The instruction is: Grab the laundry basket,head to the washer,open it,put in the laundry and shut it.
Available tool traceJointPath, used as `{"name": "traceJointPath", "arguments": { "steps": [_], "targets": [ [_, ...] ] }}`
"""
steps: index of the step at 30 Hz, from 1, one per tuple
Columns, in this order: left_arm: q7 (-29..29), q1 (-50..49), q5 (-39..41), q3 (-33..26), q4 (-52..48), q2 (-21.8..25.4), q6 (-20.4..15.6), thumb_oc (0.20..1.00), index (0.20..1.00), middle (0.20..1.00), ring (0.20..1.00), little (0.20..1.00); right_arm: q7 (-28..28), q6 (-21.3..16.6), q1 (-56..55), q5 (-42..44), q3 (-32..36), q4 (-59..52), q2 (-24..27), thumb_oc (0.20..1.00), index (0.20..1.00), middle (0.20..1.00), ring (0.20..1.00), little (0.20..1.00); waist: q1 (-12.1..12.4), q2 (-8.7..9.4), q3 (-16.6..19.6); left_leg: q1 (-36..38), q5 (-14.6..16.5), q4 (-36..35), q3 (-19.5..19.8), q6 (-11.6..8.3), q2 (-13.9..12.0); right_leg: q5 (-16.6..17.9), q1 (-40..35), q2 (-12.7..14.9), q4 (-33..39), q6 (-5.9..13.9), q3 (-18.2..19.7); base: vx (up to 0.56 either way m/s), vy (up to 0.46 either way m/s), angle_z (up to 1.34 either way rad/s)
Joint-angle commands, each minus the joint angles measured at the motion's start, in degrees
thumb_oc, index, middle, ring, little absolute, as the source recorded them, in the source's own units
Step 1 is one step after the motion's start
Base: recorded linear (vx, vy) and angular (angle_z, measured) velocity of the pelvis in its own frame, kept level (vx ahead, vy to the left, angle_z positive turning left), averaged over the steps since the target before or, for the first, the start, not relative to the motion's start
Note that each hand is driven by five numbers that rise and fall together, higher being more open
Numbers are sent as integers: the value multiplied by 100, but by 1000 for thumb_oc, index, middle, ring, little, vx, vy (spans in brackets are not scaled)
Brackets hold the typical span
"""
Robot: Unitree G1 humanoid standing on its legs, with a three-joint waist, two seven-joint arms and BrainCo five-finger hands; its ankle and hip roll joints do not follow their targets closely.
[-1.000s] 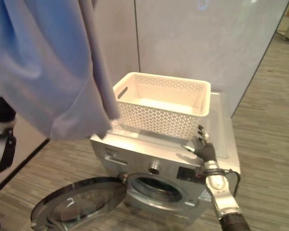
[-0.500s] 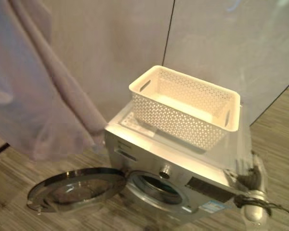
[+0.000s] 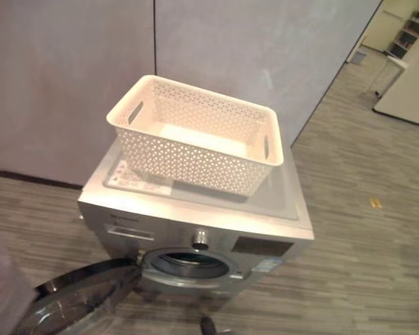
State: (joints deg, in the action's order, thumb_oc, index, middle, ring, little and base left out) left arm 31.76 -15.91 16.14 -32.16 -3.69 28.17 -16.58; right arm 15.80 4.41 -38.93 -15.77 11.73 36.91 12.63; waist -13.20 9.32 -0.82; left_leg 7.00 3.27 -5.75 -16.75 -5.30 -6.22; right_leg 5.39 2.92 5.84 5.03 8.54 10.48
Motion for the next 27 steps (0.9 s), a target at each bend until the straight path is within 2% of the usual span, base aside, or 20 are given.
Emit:
{"name": "traceJointPath", "arguments": {
  "steps": [1, 3, 6, 10, 11, 14, 17, 20, 25, 27],
  "targets": [
    [-425, 385, 242, 224, -597, -25, -554, 200, 200, 200, 200, 200, 2, -402, 839, 630, -133, 353, 147, 1000, 1000, 1000, 1000, 1000, 186, -370, -136, 354, 490, 79, 209, 493, 86, 169, 192, 248, -26, 505, -254, -9, 42, -6],
    [-926, 94, 404, 847, -1085, -343, -493, 200, 200, 200, 200, 200, -97, -557, 1220, 1298, -428, 827, -77, 1000, 1000, 1000, 1000, 1000, 334, -498, -229, 345, 500, 86, 346, 538, 167, 146, 132, 346, -14, 521, -322, -2, 56, 2],
    [-1250, -106, 339, 1242, -1529, -289, -433, 200, 200, 200, 200, 200, -140, -668, 1411, 1626, -676, 792, -168, 1000, 1000, 1000, 1000, 1000, 477, -620, -280, 261, 472, 92, 487, 565, 244, 133, 116, 457, -7, 537, -470, -21, 24, 17],
    [-1188, -201, 139, 1231, -2043, -128, -396, 200, 200, 200, 200, 200, -126, -640, 1584, 1514, -1119, 647, -193, 1000, 1000, 1000, 1000, 1000, 621, -757, -298, 150, 445, 95, 730, 591, 335, 68, 26, 597, -3, 530, -694, -22, 0, 36],
    [-1183, -214, 132, 1220, -2068, -133, -379, 200, 200, 200, 200, 200, -123, -643, 1590, 1514, -1128, 654, -195, 1000, 1000, 1000, 1000, 1000, 593, -752, -298, 144, 442, 98, 752, 593, 337, 62, 18, 604, -3, 530, -716, -24, -2, 56],
    [-1163, -265, -91, 928, -2539, 84, -458, 200, 200, 200, 200, 200, -171, -542, 1758, 1362, -1459, 583, -195, 1000, 1000, 1000, 1000, 1000, 760, -868, -274, 46, 414, 137, 987, 580, 400, -3, -121, 744, -11, 496, -978, -39, -9, 53],
    [-1488, -313, 296, 950, -2821, 157, -487, 200, 200, 200, 200, 200, -163, -466, 1866, 1271, -1539, 563, -135, 1000, 1000, 1000, 1000, 1000, 865, -948, -267, -26, 376, 148, 1188, 564, 440, -58, -242, 849, -22, 454, -1194, -43, -10, 39],
    [-2195, -539, 1035, 1306, -3061, 273, -377, 200, 200, 200, 200, 200, -131, -401, 2007, 1144, -1611, 460, -59, 1000, 1000, 1000, 1000, 1000, 1007, -1016, -279, -134, 316, 170, 1508, 520, 448, -148, -418, 938, -27, 410, -1528, -33, -41, 68],
    [-2787, -1164, 1764, 1665, -3072, 266, -129, 200, 200, 200, 200, 200, -117, -358, 2153, 876, -1747, 311, 91, 1000, 1000, 1000, 1000, 1000, 1150, -1034, -367, -213, 301, 256, 1681, 495, 399, -199, -556, 928, -7, 357, -1682, -8, -57, 30],
    [-2908, -1212, 1783, 1961, -2979, 336, -96, 200, 200, 200, 200, 200, 91, -430, 2415, 960, -1678, 1028, 321, 1000, 1000, 1000, 1000, 1000, 1192, -1048, -461, -283, 275, 330, 1751, 489, 370, -212, -568, 908, -3, 338, -1708, -33, -62, 18]
  ]
}}
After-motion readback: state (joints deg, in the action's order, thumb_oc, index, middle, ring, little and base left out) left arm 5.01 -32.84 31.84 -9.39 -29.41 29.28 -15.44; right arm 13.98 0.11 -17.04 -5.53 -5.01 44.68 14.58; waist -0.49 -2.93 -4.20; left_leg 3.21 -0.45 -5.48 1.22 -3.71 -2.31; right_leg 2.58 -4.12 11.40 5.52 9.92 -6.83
